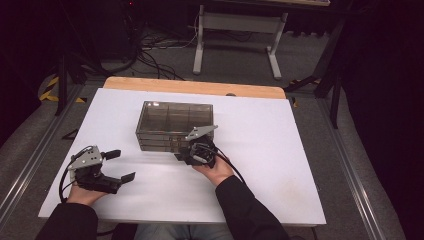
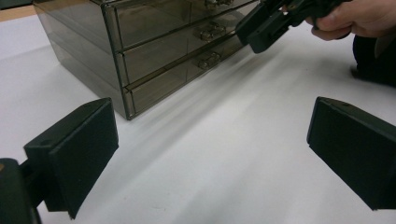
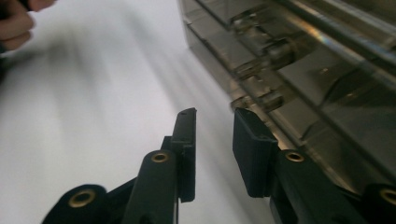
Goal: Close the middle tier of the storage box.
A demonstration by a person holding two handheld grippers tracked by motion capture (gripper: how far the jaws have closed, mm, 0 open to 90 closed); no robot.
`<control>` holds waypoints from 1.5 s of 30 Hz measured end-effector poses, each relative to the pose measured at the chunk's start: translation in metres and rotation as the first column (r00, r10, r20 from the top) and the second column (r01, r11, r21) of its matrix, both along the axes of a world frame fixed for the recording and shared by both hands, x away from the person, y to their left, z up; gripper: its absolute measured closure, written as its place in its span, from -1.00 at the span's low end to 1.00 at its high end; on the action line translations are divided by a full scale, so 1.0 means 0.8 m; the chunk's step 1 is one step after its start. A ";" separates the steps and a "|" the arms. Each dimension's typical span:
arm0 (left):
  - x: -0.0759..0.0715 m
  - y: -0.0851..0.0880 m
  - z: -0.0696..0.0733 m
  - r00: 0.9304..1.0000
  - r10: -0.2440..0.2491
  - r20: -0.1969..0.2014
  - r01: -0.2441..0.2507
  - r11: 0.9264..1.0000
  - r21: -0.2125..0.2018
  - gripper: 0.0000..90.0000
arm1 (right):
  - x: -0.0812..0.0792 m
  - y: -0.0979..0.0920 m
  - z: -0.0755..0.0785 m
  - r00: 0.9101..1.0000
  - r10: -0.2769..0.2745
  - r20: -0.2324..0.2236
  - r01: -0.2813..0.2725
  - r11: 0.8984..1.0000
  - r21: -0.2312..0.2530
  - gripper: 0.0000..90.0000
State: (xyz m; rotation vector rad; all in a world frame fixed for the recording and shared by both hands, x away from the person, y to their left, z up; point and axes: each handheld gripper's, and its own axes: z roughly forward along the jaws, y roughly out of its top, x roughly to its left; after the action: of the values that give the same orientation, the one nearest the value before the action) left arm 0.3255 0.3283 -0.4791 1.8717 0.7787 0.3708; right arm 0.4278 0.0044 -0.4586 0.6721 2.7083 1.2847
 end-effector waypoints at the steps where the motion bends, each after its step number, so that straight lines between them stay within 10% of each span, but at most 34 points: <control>1: 0.000 0.000 0.000 1.000 -0.002 -0.001 0.002 1.000 0.002 -0.94 | -0.003 -0.001 0.002 1.000 0.007 -0.001 -0.007 1.000 0.001 0.50; 30: -0.005 -0.001 0.001 1.000 0.000 0.004 0.000 1.000 -0.002 -0.94 | -0.049 -0.051 0.037 0.998 -0.005 0.068 0.001 0.999 0.052 -0.97; 45: -0.005 0.000 0.001 1.000 0.002 0.006 -0.002 1.000 -0.004 -0.94 | -0.052 -0.106 0.044 0.993 -0.097 0.064 0.091 0.991 0.097 -1.00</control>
State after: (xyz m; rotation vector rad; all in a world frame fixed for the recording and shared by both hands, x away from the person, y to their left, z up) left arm 0.3217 0.3280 -0.4782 1.8656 0.7767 0.3750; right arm 0.3861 -0.0801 -0.4234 0.7411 2.5434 1.3922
